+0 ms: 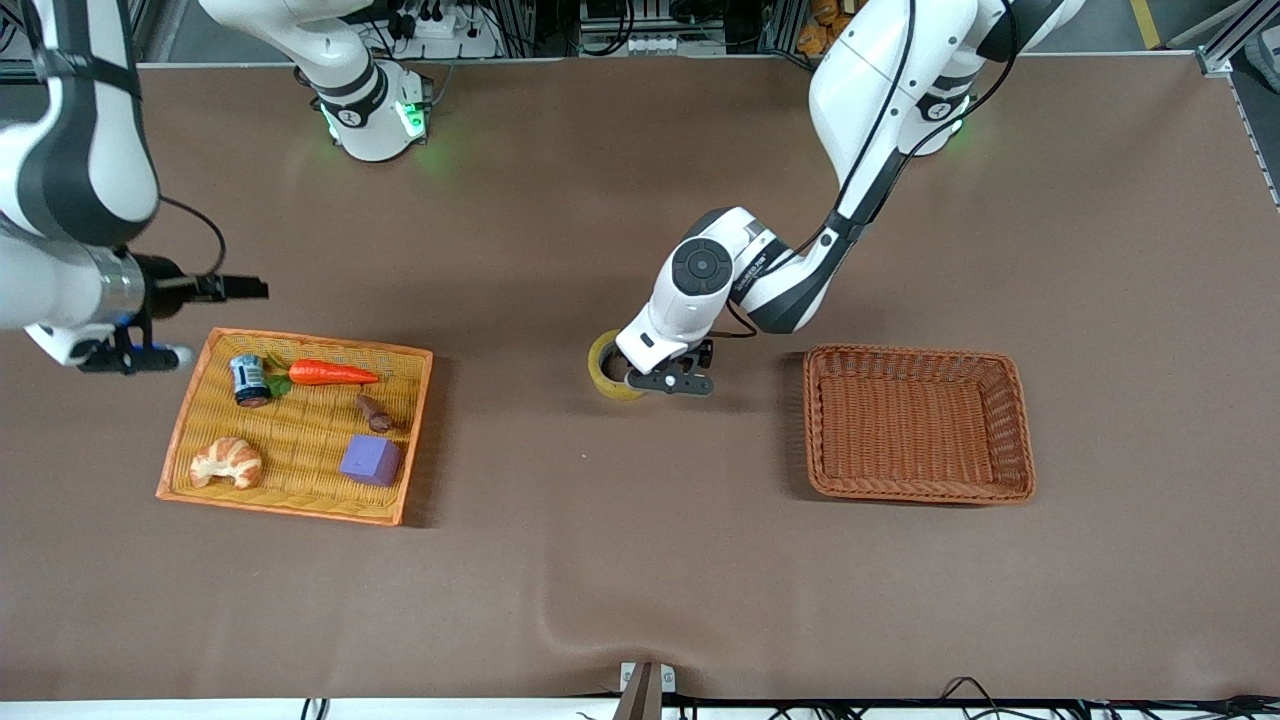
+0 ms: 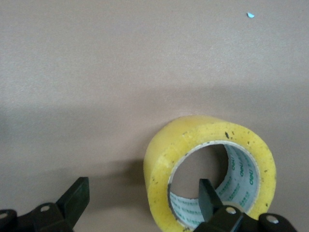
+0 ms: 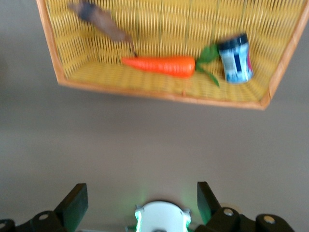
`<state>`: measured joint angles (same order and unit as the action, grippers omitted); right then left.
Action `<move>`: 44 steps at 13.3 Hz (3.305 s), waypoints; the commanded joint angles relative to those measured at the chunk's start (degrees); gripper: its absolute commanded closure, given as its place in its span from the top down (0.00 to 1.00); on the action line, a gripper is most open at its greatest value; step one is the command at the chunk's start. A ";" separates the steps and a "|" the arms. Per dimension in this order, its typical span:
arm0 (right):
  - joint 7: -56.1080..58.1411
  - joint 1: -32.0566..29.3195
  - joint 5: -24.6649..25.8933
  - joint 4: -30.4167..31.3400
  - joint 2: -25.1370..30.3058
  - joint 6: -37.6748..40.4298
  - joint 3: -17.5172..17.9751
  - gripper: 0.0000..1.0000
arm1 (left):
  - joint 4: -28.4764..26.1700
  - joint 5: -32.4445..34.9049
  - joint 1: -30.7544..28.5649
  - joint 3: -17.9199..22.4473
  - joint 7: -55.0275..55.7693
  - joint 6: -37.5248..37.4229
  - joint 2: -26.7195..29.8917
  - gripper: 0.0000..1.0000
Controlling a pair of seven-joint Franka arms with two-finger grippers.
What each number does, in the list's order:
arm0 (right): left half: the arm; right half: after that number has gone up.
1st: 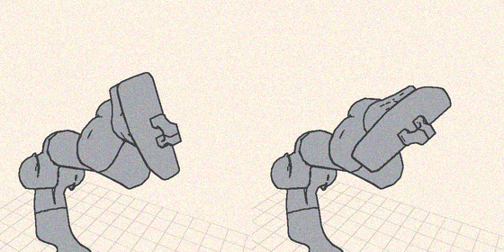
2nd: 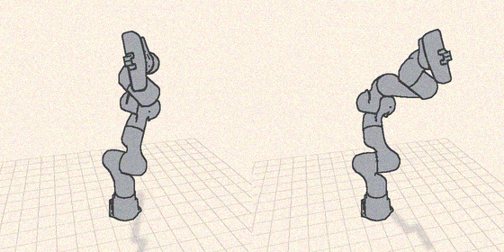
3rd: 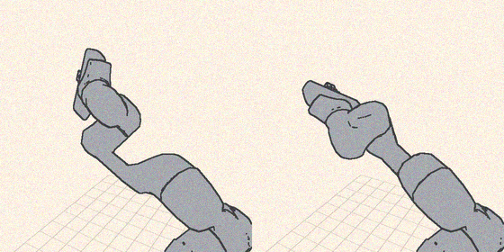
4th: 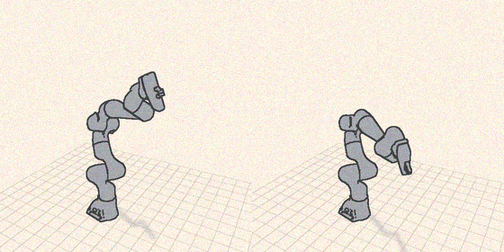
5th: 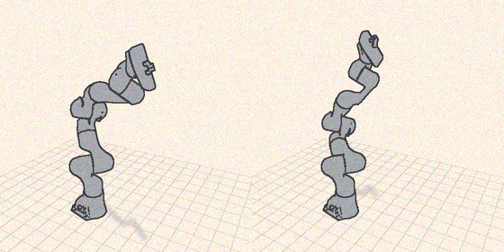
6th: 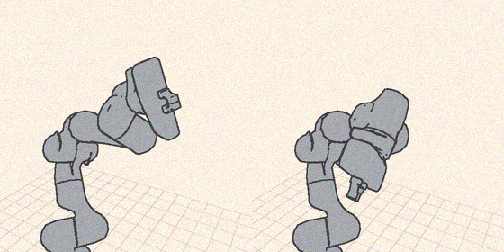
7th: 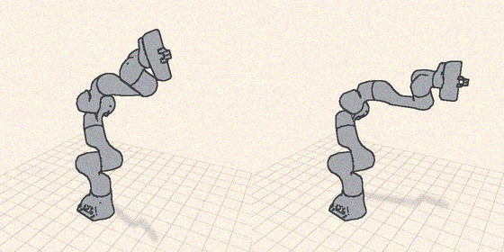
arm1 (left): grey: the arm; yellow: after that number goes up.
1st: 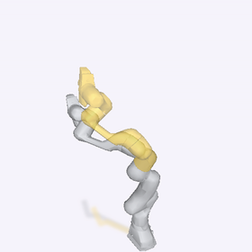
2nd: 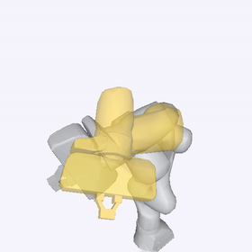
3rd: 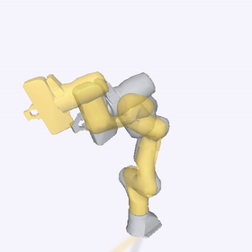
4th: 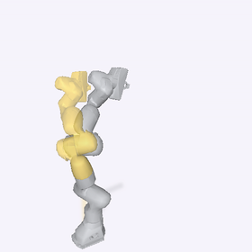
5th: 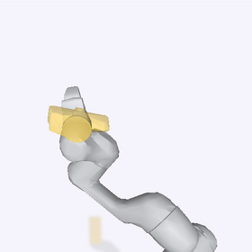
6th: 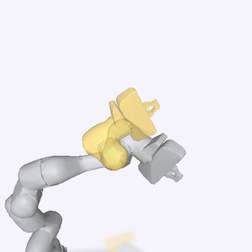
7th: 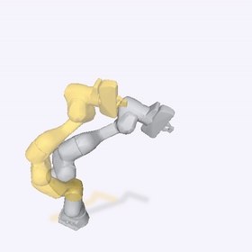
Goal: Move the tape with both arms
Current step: 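Grasp the tape with the left gripper while the right gripper withdraws, then lift the tape with the left gripper and move it over the basket, then lower the tape into the basket and open the left gripper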
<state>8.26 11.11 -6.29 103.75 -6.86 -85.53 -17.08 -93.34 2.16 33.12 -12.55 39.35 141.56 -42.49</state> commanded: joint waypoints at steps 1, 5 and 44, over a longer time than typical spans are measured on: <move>4.30 -3.80 1.19 1.99 4.04 0.98 1.00 1.00 | 1.49 0.39 0.81 0.69 0.73 1.26 -1.37 0.92; 3.52 -5.22 1.19 -5.47 2.39 0.98 1.00 1.00 | 2.28 0.39 1.60 0.69 0.55 1.26 -1.81 0.16; -21.11 -10.84 6.90 -17.79 8.27 -2.97 16.47 1.00 | 5.07 10.77 -36.54 -1.94 -20.36 -37.19 27.36 1.00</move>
<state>-15.44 2.01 -0.70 83.81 -0.59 -87.61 -1.71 -93.67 13.03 -2.90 -12.97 19.38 112.19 -16.73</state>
